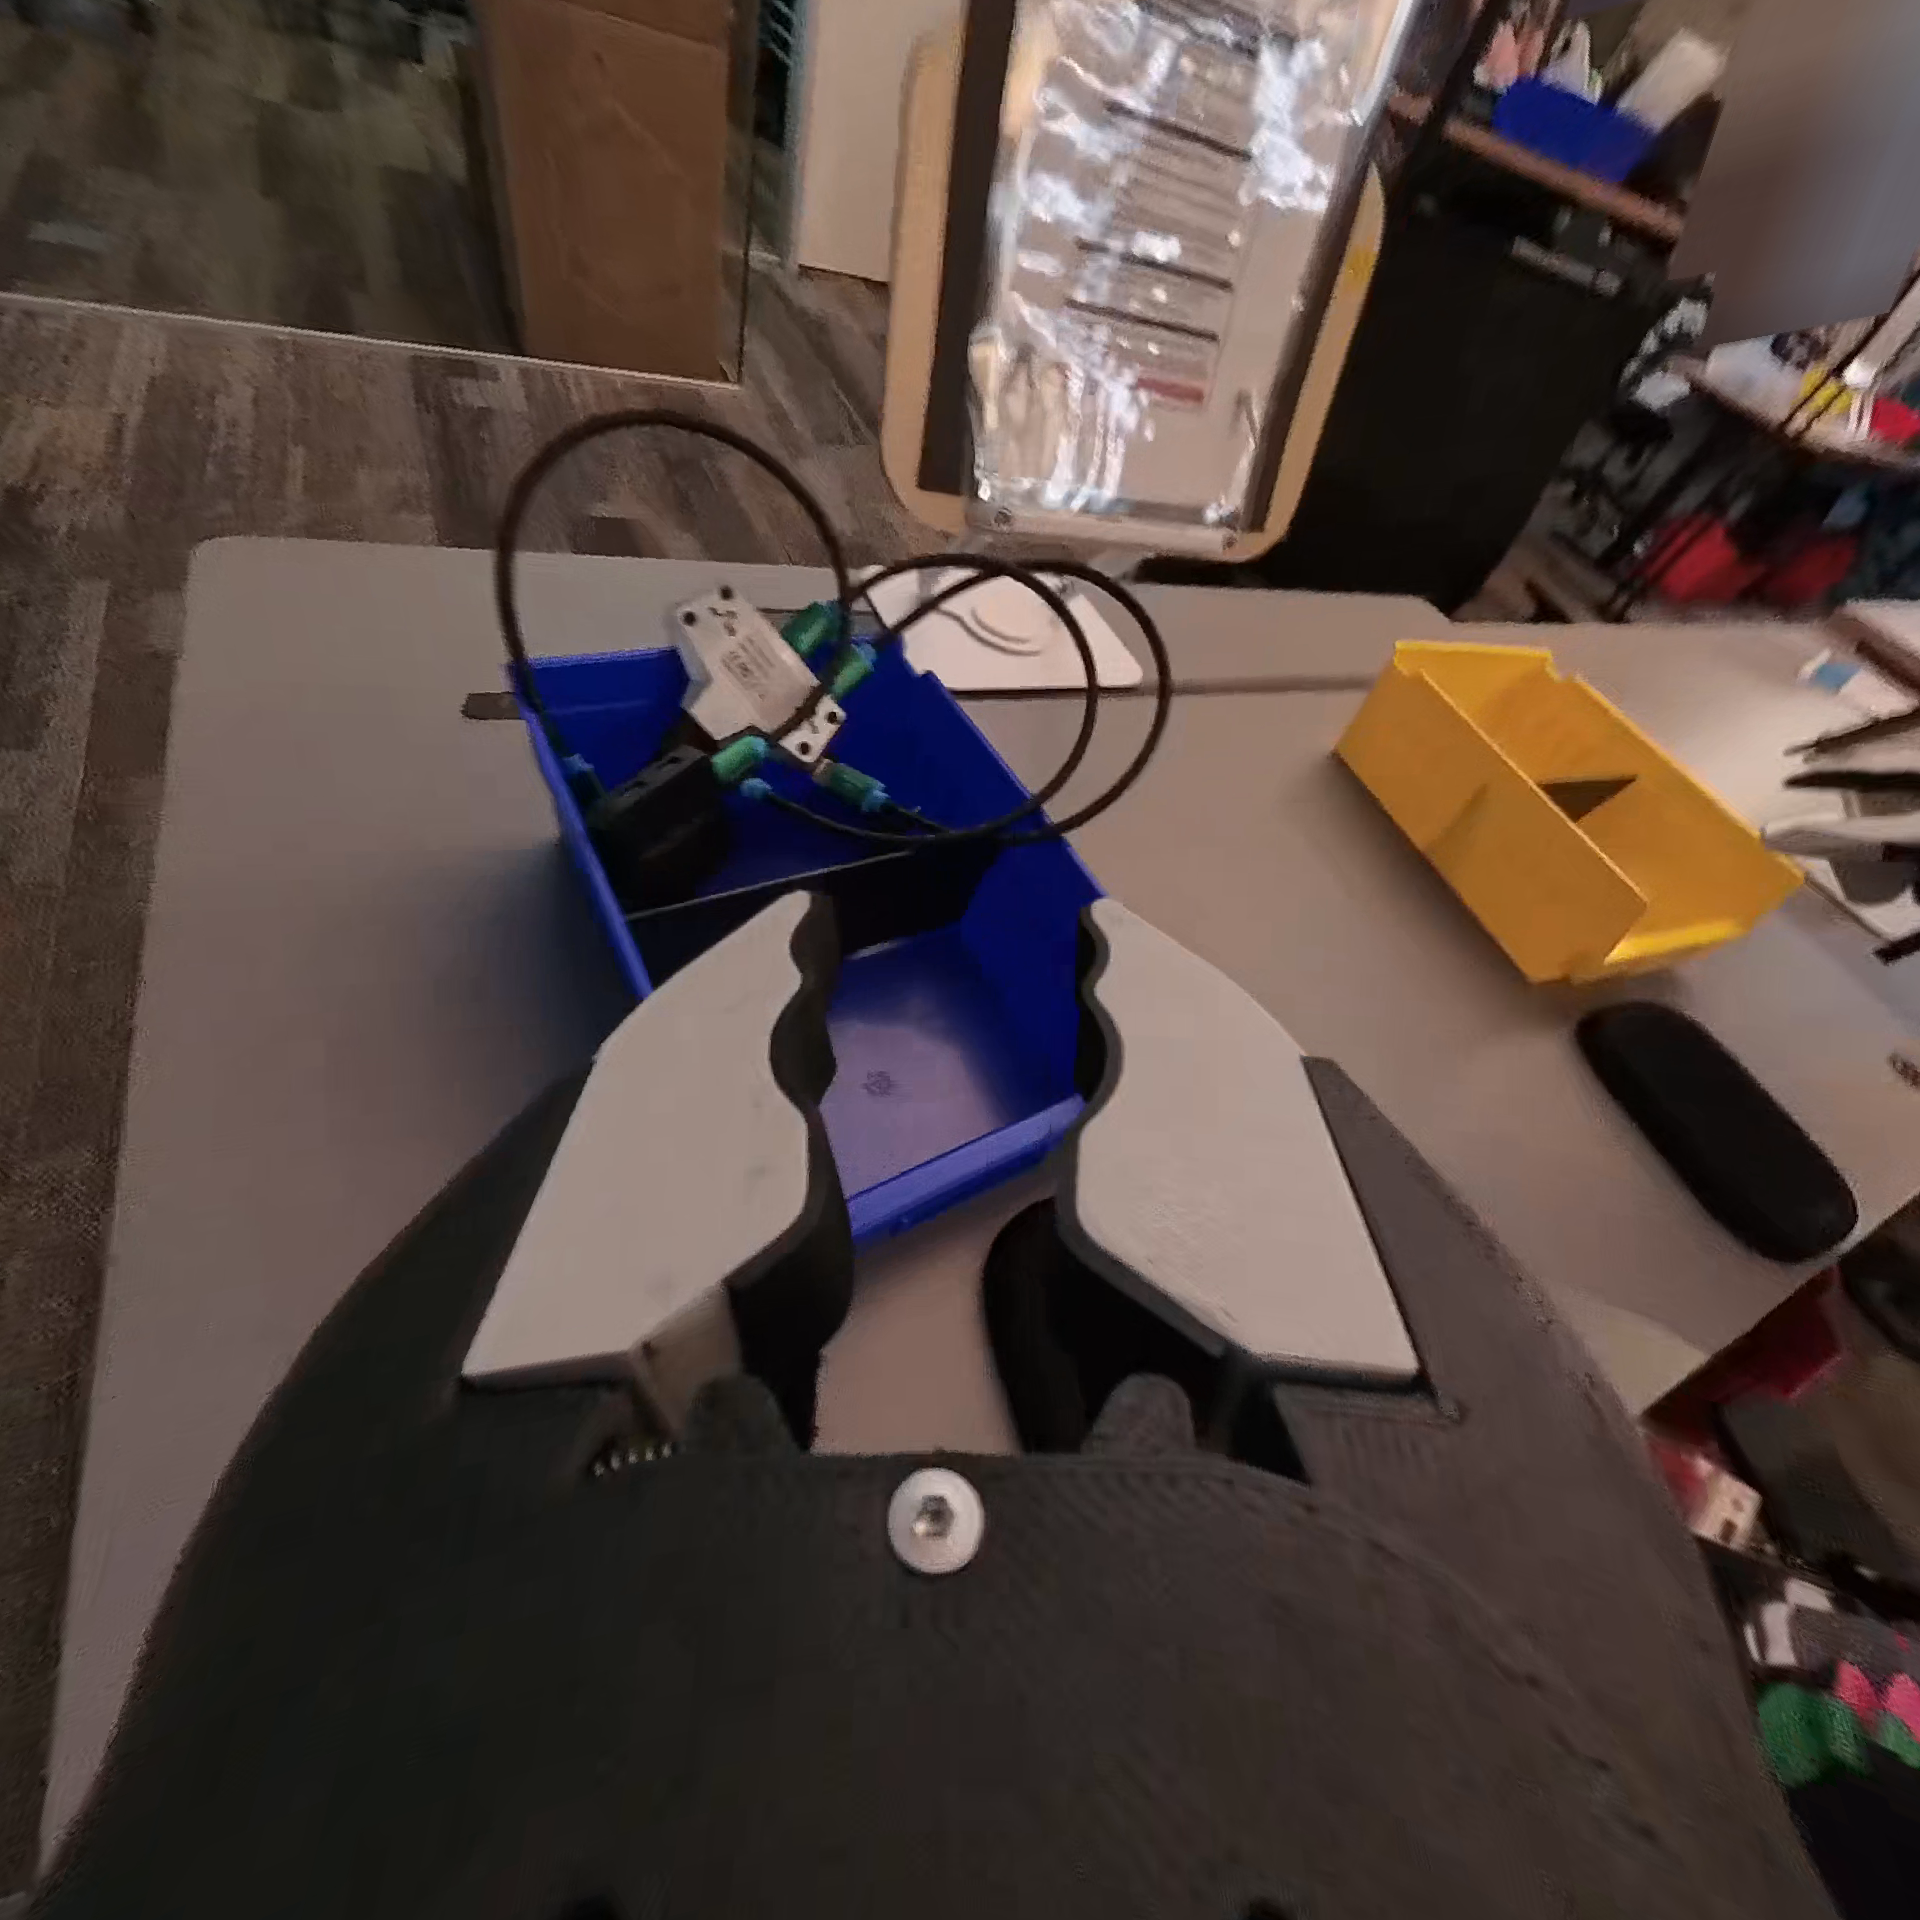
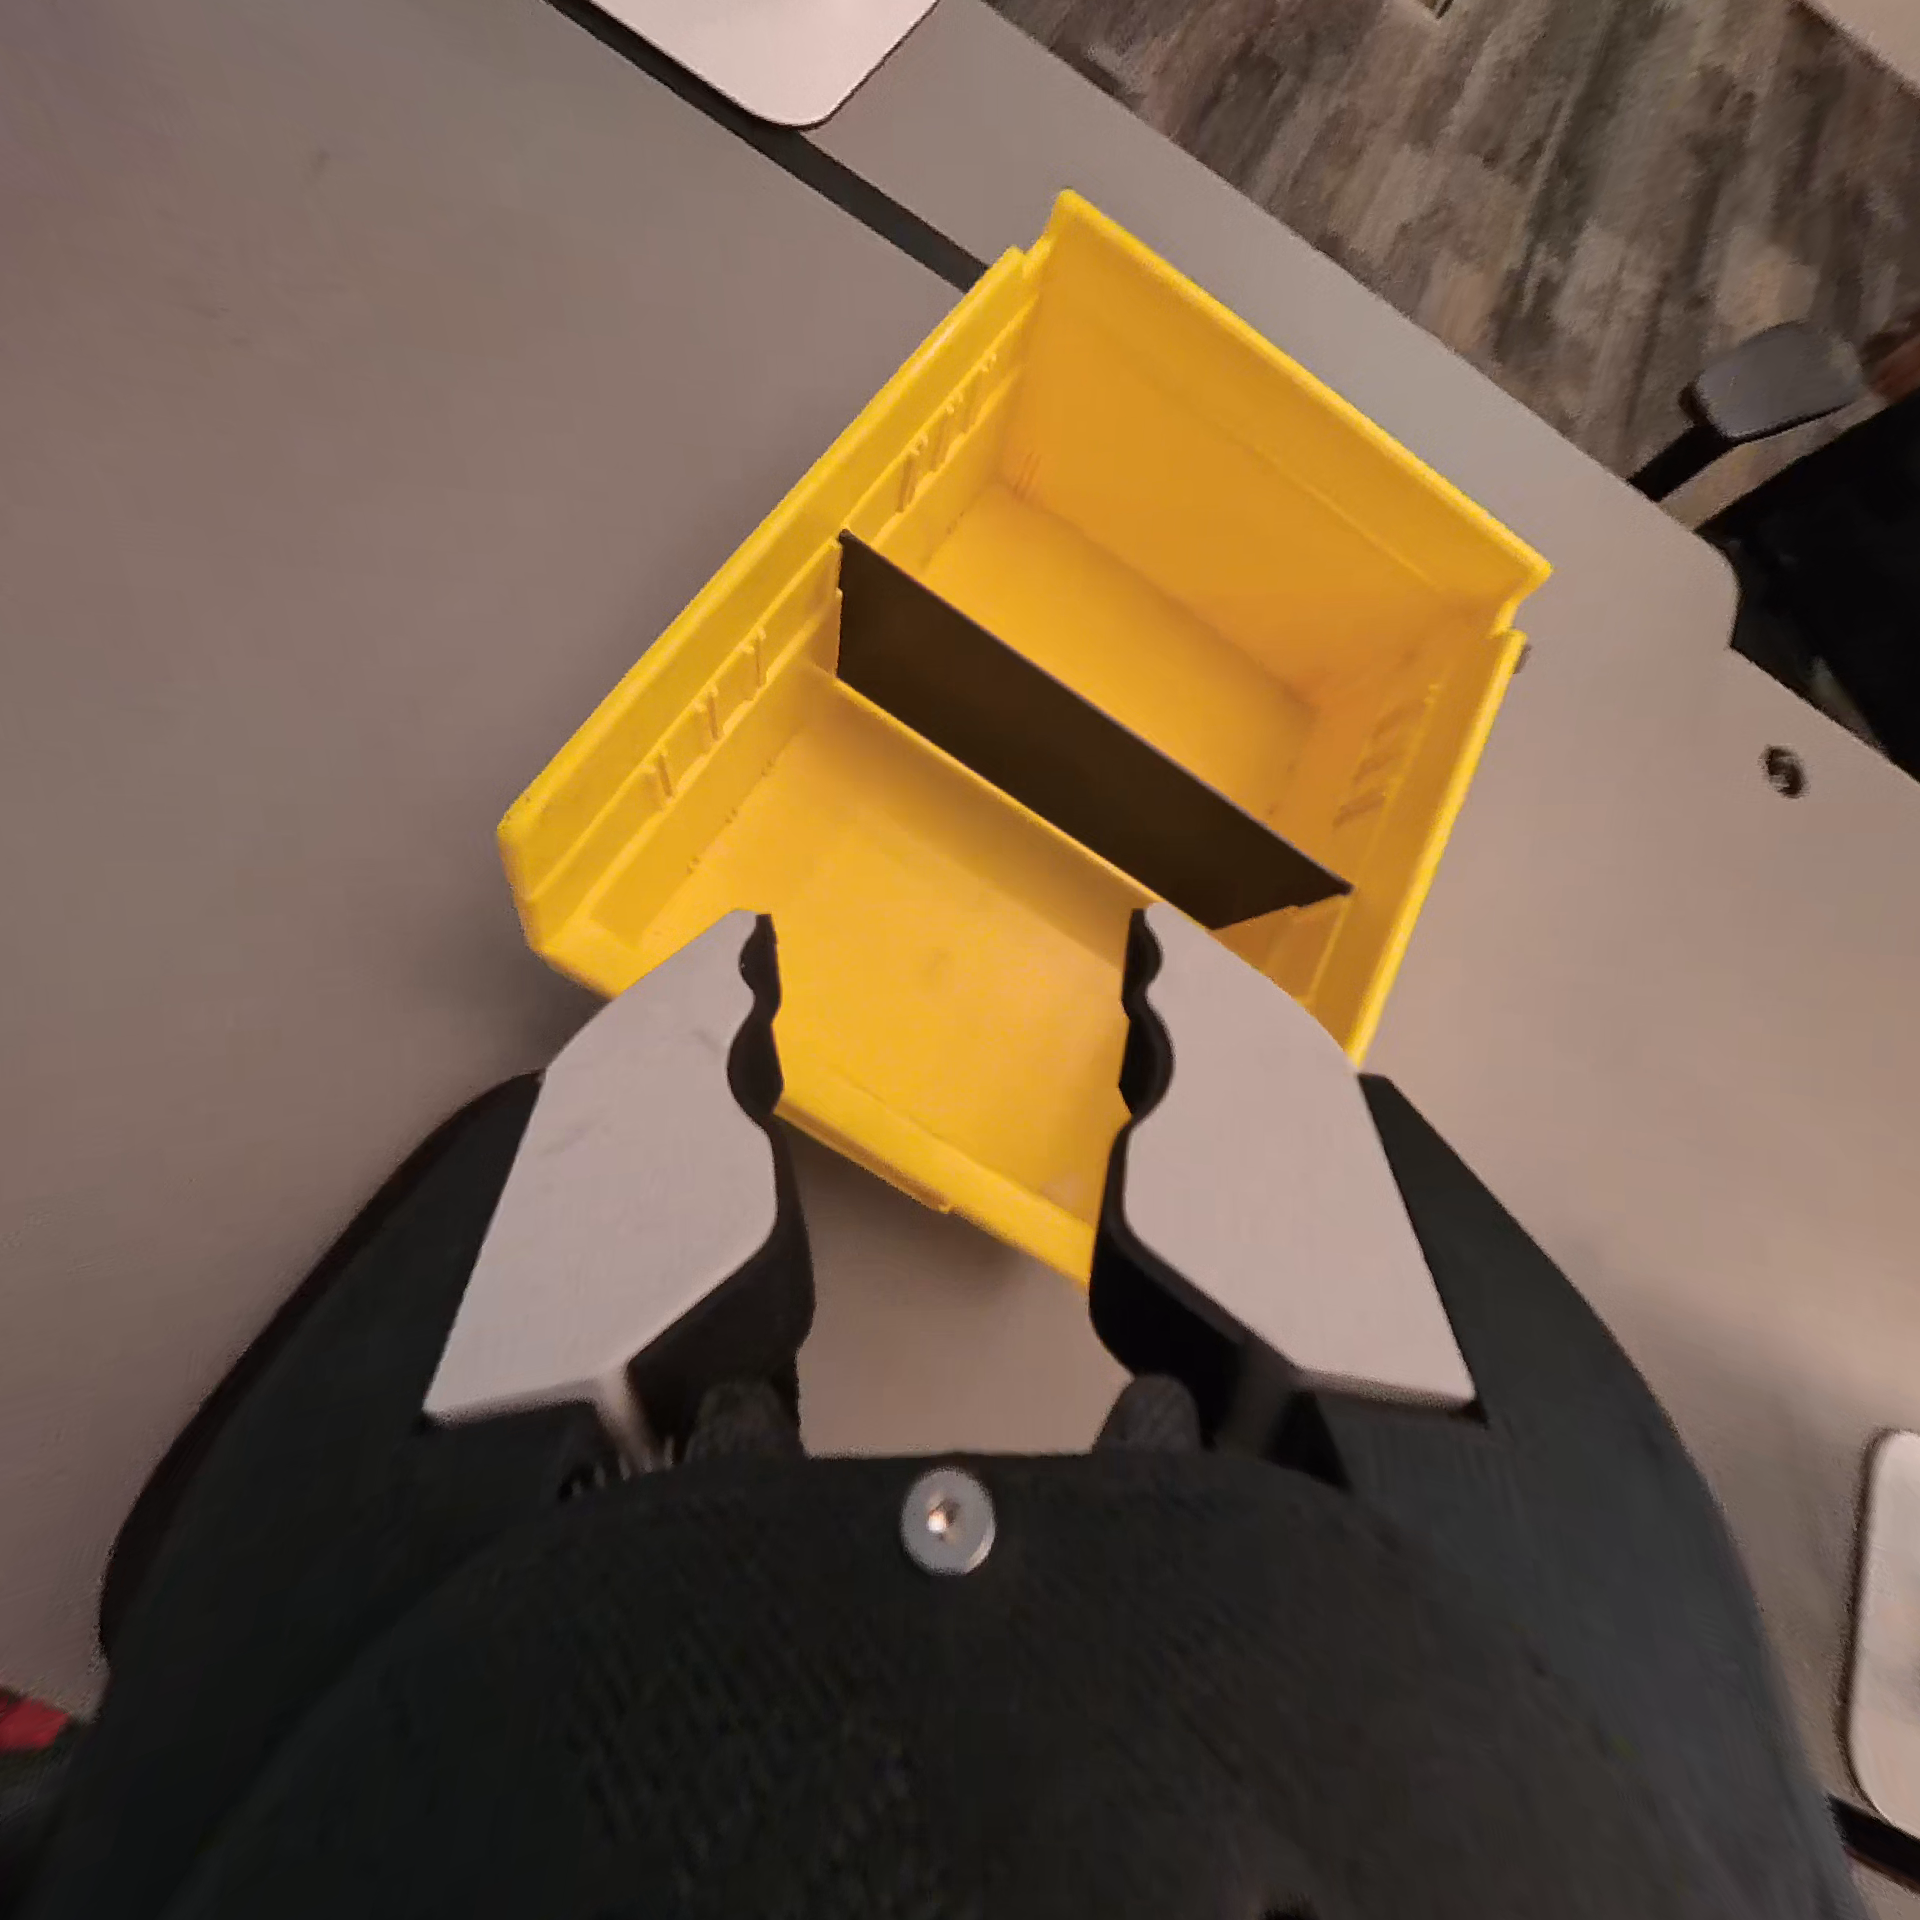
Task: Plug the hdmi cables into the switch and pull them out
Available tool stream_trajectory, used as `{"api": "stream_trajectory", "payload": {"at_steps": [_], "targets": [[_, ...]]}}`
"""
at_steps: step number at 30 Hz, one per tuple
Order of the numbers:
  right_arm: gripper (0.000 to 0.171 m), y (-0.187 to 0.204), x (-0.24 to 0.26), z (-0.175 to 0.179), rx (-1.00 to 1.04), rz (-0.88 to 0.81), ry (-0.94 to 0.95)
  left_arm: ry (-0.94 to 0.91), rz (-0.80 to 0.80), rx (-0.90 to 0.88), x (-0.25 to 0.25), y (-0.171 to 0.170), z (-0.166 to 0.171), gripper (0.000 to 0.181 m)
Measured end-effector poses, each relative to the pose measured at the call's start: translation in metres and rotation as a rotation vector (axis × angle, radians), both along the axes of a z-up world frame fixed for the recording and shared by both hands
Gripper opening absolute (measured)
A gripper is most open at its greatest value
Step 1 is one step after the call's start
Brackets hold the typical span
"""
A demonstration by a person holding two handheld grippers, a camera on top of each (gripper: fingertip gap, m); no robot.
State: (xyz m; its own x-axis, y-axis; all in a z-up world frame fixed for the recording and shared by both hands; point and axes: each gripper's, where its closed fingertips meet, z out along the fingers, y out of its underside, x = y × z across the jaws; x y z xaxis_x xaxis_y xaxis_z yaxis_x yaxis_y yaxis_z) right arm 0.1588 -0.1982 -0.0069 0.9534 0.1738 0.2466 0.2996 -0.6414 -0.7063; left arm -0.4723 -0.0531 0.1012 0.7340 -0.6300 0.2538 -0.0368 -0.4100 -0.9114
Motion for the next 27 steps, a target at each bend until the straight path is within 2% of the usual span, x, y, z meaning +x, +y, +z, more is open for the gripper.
{"api": "stream_trajectory", "payload": {"at_steps": [4,9,12,16,21,27], "targets": [[0.064,-0.037,0.011,0.014,0.107,-0.082,-0.129,0.047,-0.116,-0.064,0.049,-0.026,-0.004,0.066],[0.064,-0.082,0.014,0.022,0.204,-0.124,-0.206,0.249,-0.138,0.003,0.088,-0.059,0.011,0.076],[0.068,-0.094,0.01,0.006,0.151,-0.109,-0.151,0.241,-0.169,0.011,0.117,-0.079,0.034,0.079],[0.071,-0.108,0.01,-0.004,0.128,-0.11,-0.178,0.167,-0.22,-0.028,0.151,-0.105,0.056,0.084],[0.071,-0.116,0.003,-0.01,0.153,-0.09,-0.145,0.158,-0.215,-0.053,0.16,-0.132,0.059,0.088],[0.071,-0.112,-0.007,-0.015,0.158,-0.066,-0.078,0.136,-0.221,-0.056,0.152,-0.144,0.055,0.087]]}}
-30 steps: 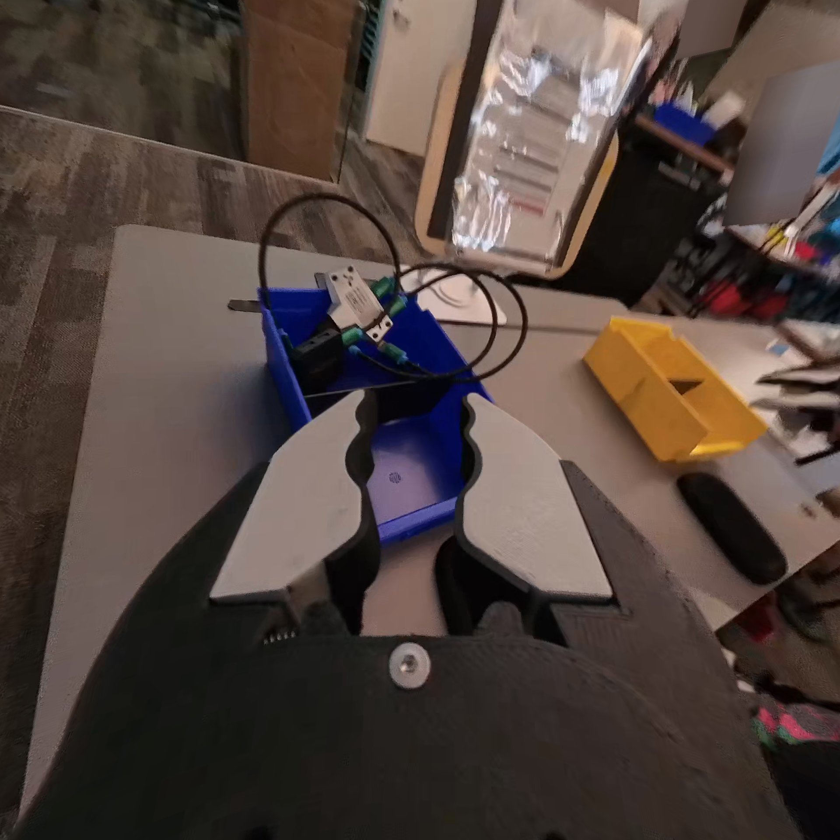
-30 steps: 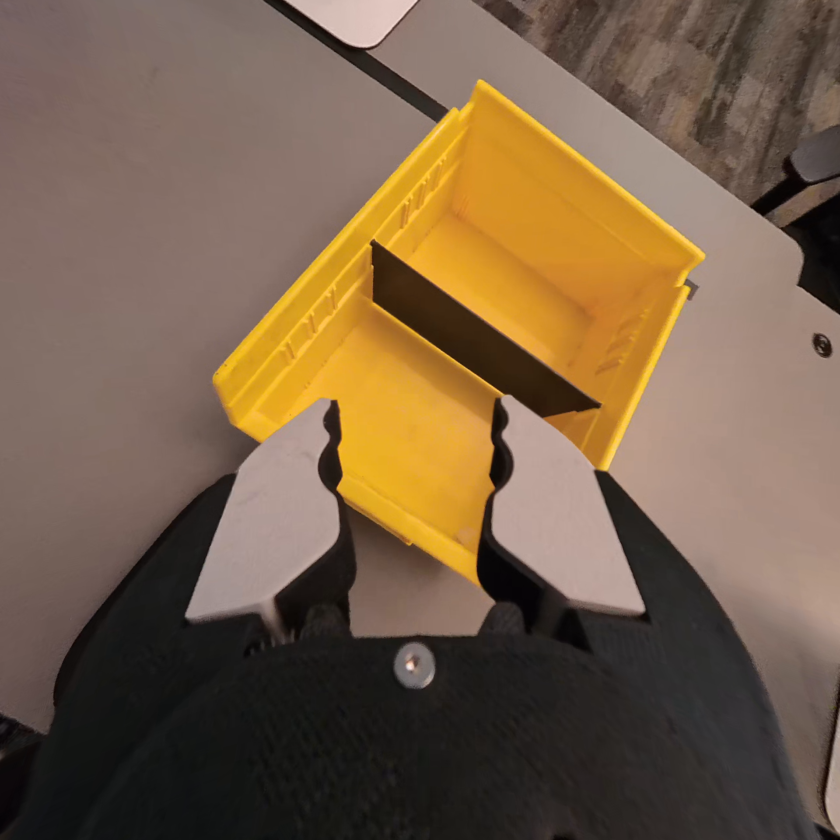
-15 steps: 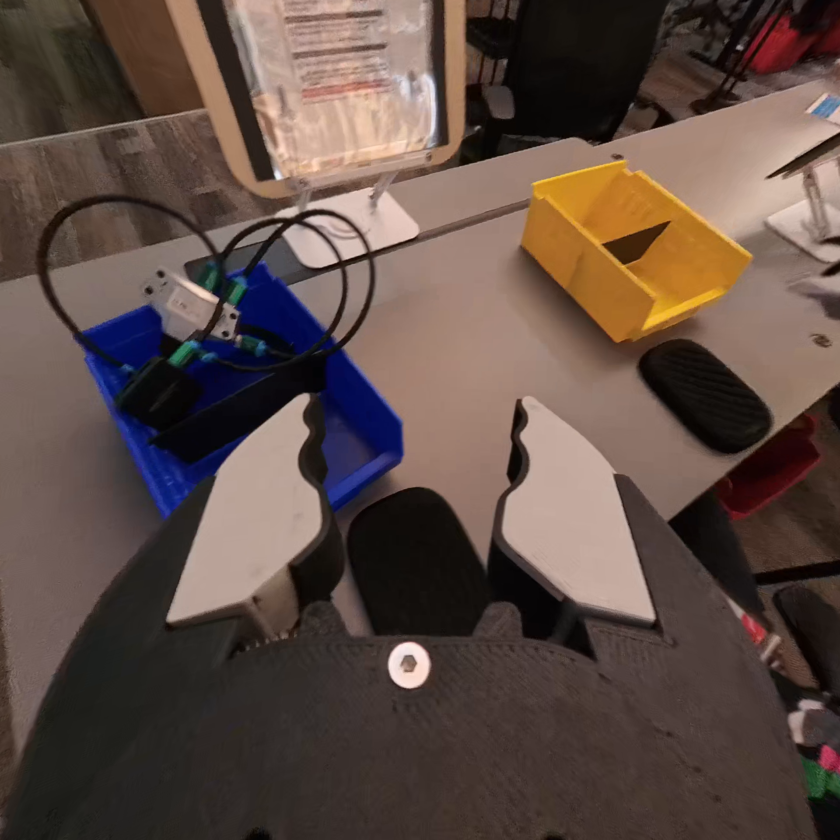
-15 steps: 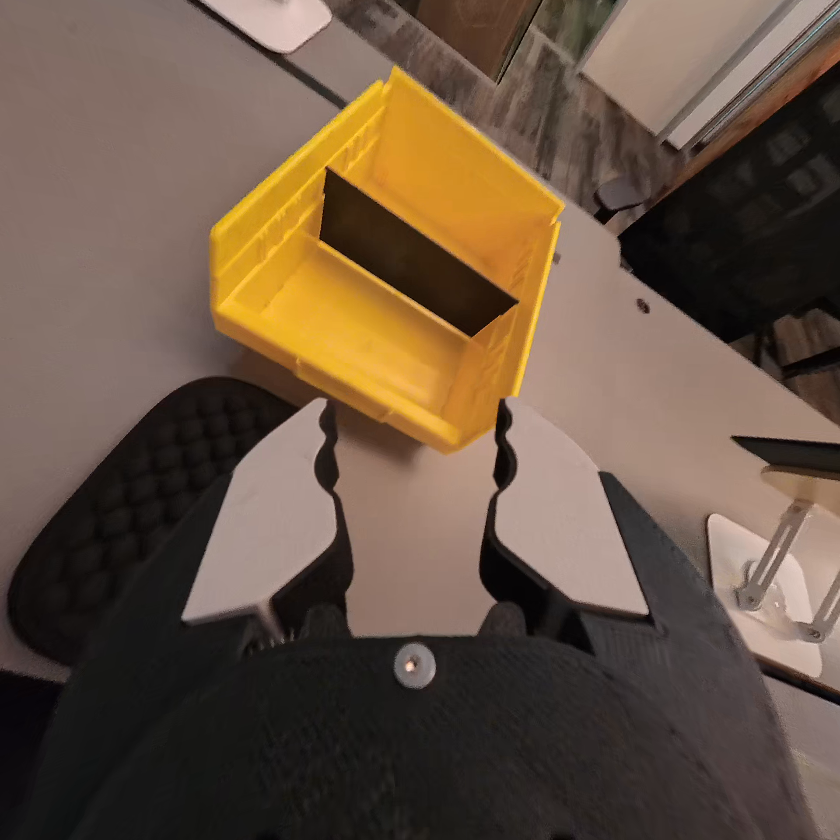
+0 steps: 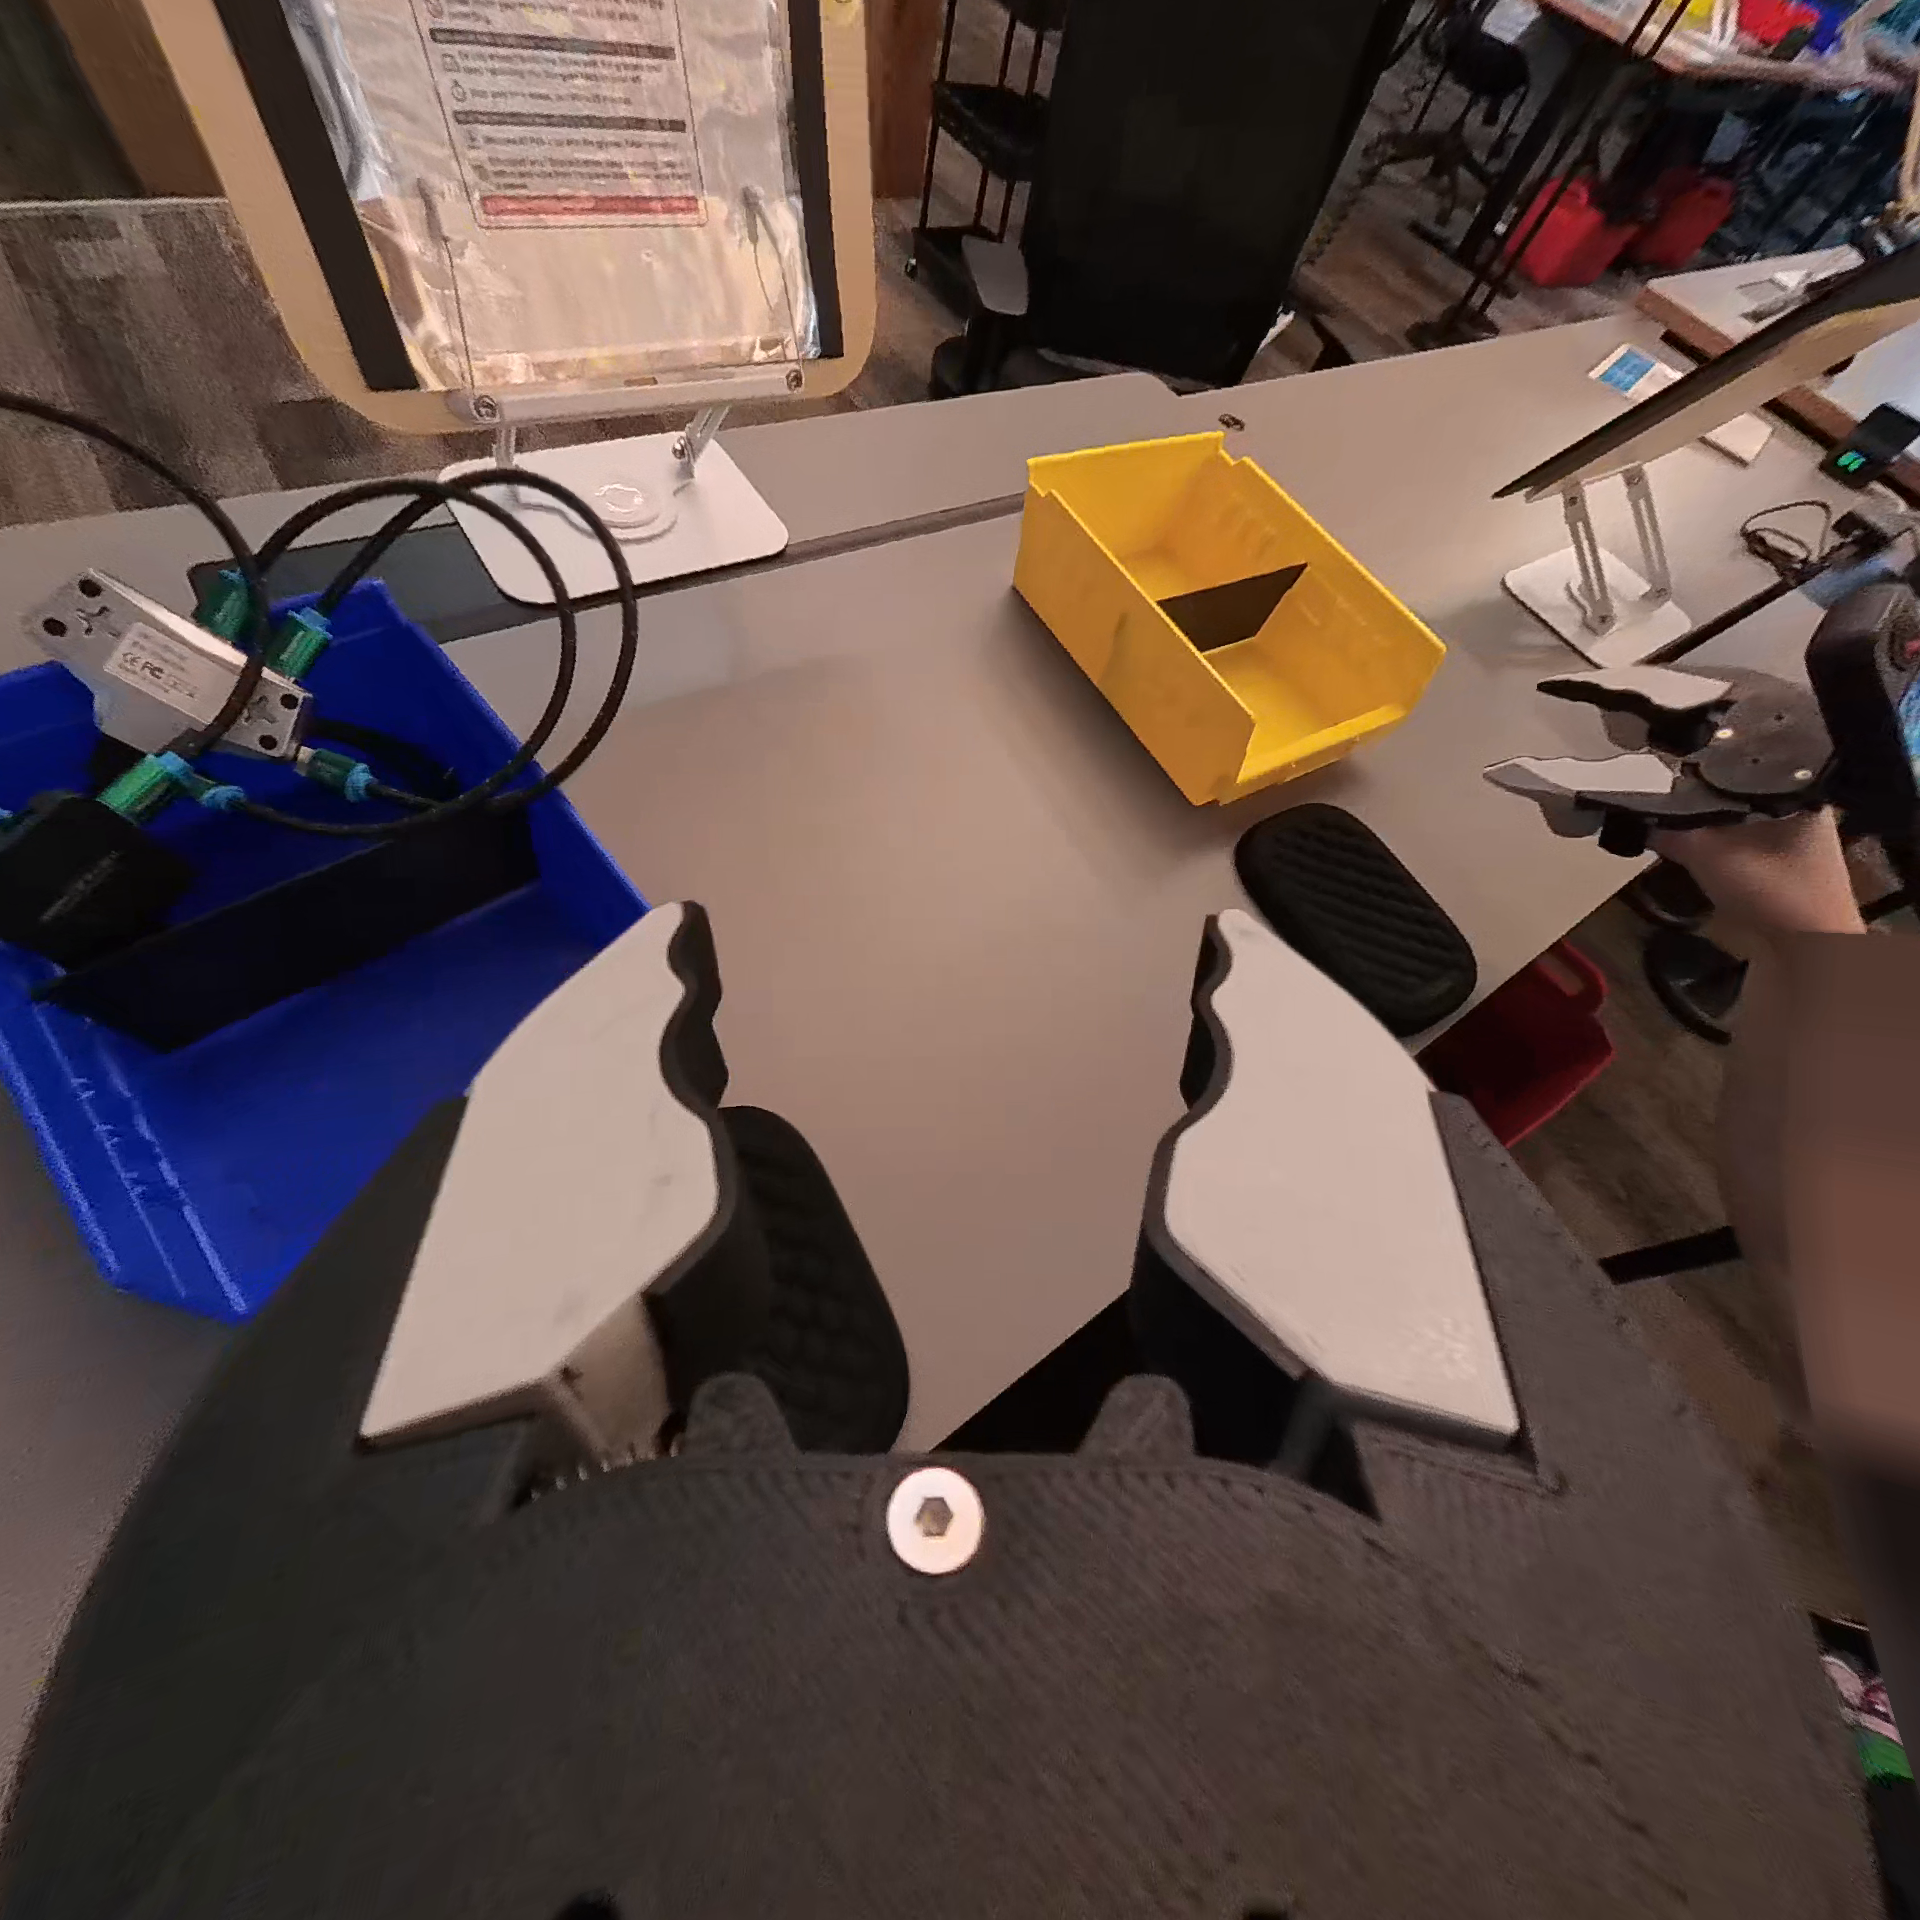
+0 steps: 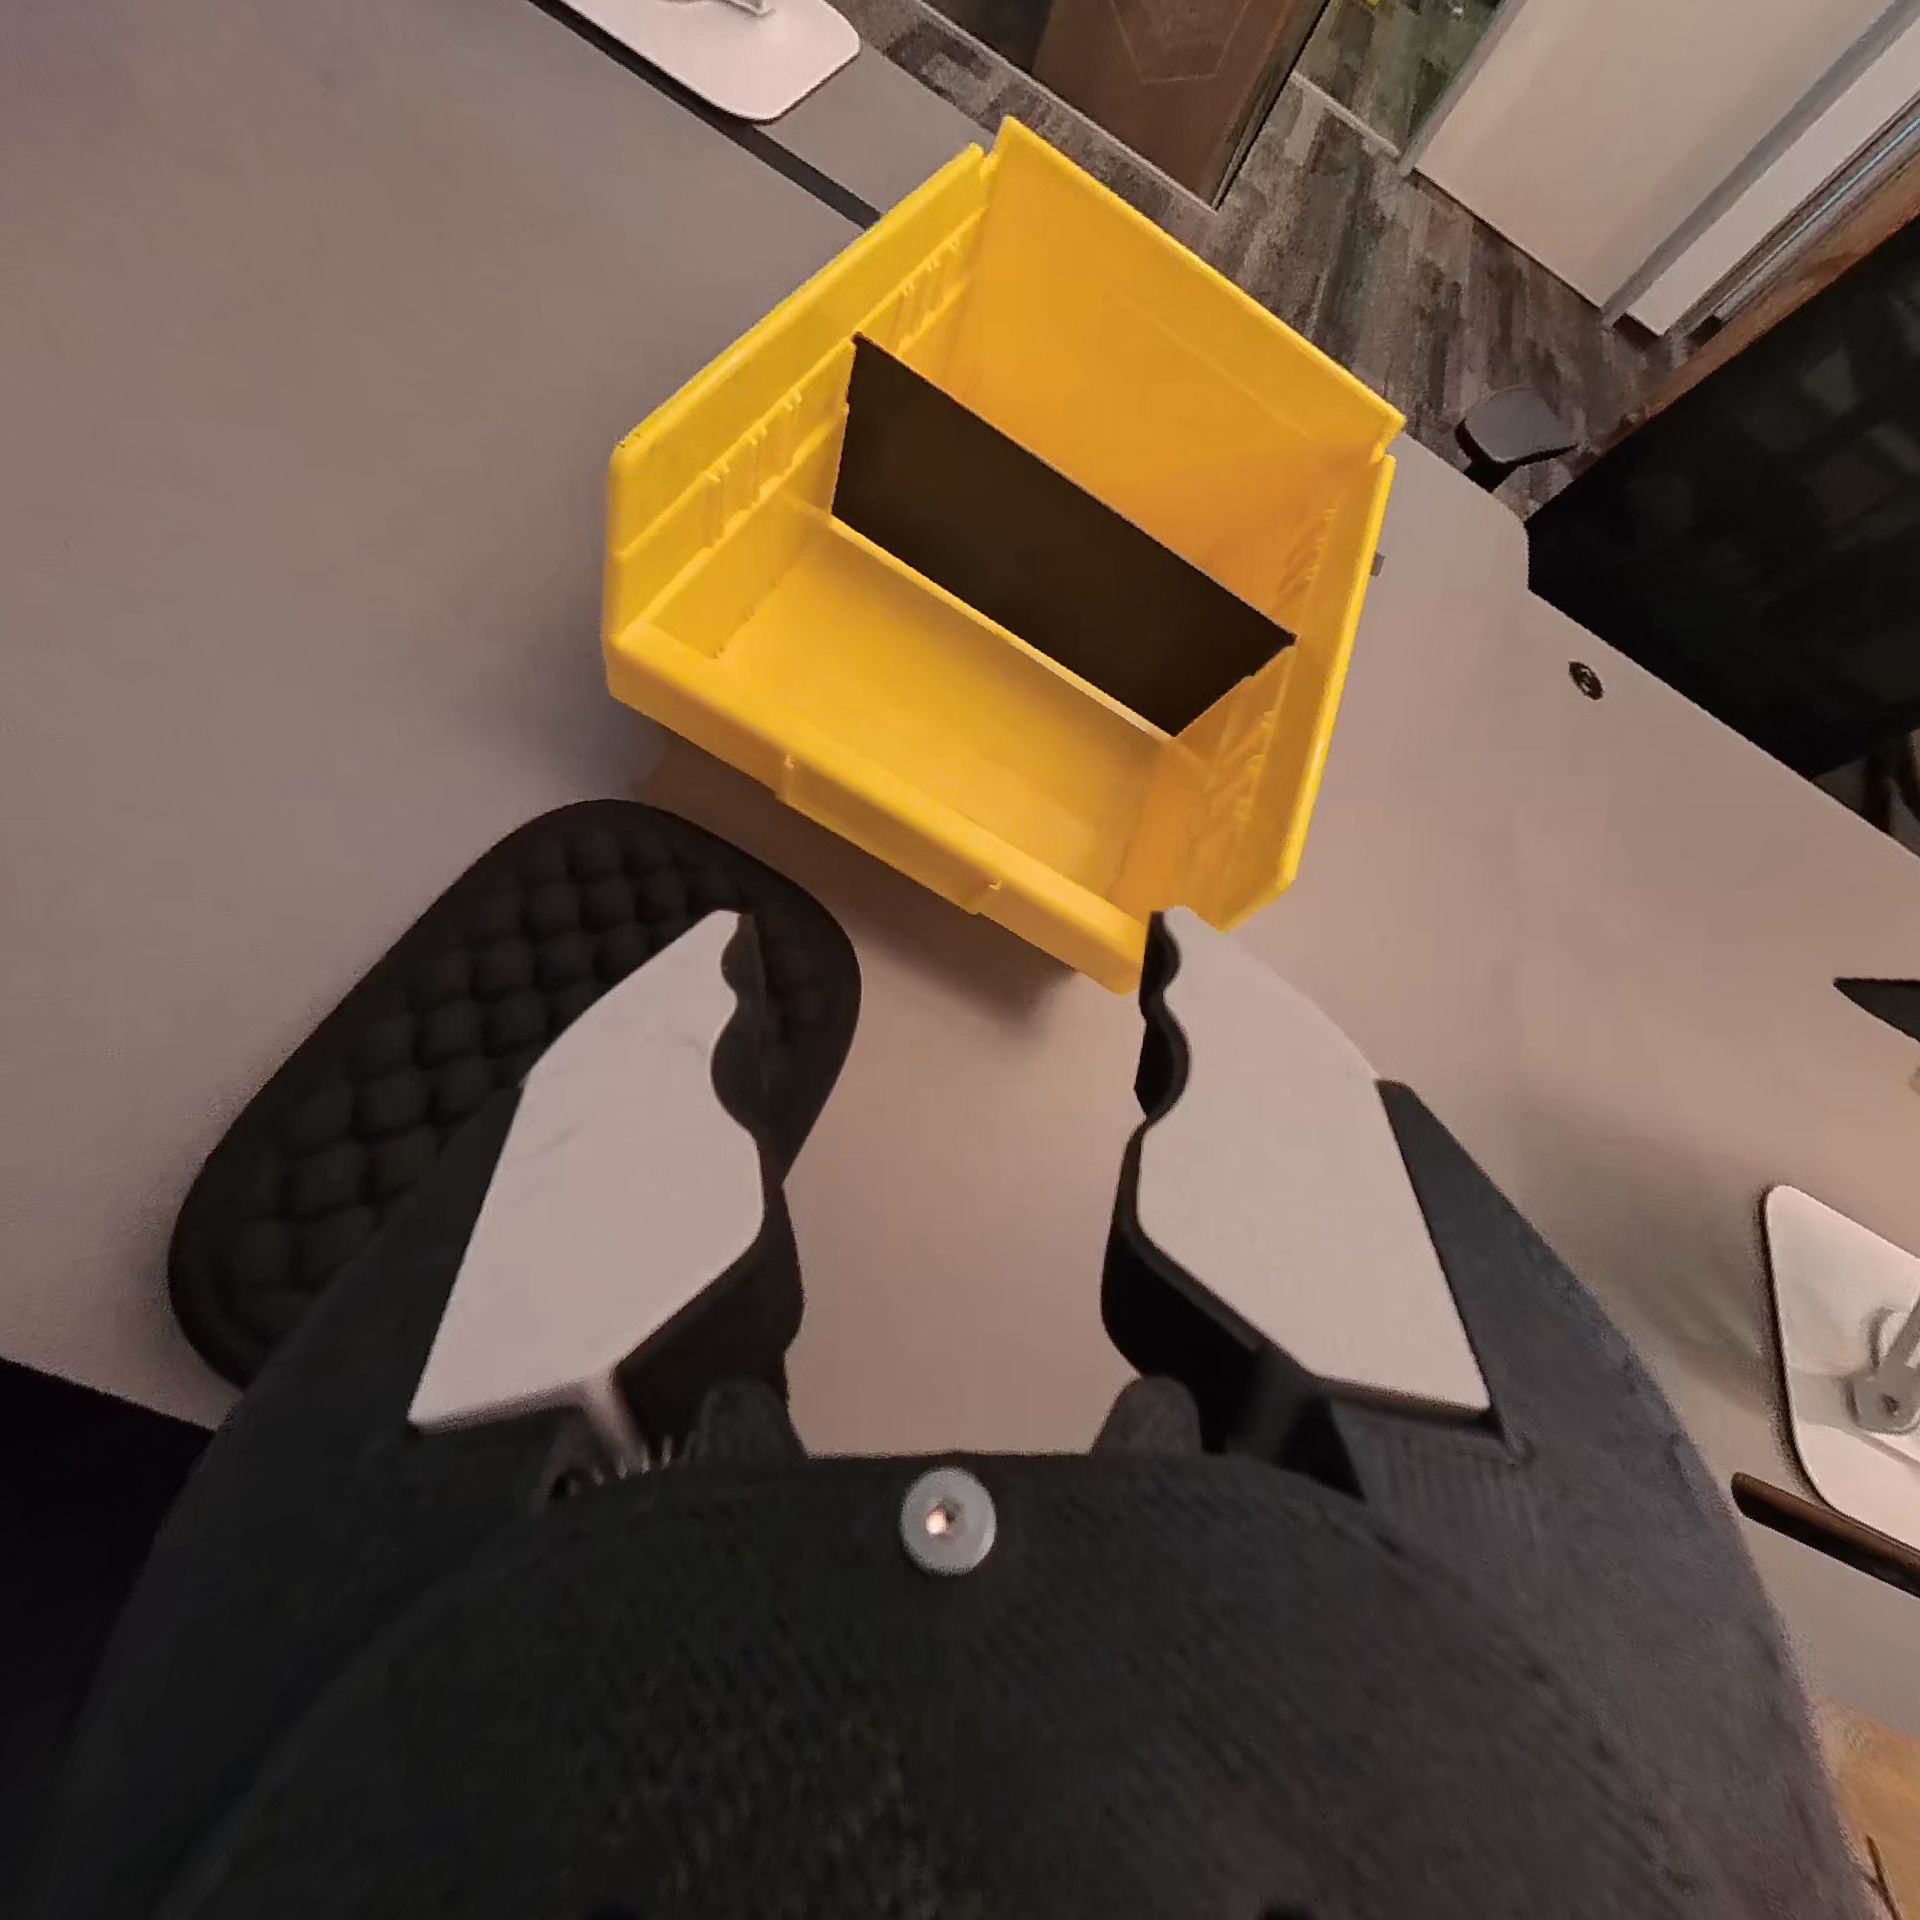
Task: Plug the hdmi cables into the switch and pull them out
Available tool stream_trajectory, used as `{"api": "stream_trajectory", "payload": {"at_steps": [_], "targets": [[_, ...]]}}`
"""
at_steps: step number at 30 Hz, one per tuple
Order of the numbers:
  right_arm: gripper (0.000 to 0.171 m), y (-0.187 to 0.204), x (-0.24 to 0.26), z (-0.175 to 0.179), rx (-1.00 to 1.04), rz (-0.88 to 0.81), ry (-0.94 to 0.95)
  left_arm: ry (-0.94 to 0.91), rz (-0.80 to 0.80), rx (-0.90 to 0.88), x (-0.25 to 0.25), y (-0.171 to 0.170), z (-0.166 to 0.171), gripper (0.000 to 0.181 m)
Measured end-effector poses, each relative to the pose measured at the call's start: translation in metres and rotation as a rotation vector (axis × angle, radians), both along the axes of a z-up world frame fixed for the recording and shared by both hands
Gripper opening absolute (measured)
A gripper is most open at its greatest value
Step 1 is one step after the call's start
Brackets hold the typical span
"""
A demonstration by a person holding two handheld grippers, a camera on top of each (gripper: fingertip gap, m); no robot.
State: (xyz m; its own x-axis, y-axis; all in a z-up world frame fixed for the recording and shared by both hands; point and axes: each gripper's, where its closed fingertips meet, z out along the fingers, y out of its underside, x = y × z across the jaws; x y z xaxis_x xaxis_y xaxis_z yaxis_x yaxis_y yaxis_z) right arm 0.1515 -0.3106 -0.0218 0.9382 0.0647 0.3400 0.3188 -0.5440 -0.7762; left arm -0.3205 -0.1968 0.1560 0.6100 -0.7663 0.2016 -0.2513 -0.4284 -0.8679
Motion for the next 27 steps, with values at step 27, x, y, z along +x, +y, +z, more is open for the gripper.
{"api": "stream_trajectory", "payload": {"at_steps": [27], "targets": [[0.07,0.186,-0.038,0.219,0.656,0.143,0.044,-0.619,-0.616,0.408,0.175,0.057,0.067,0.075]]}}
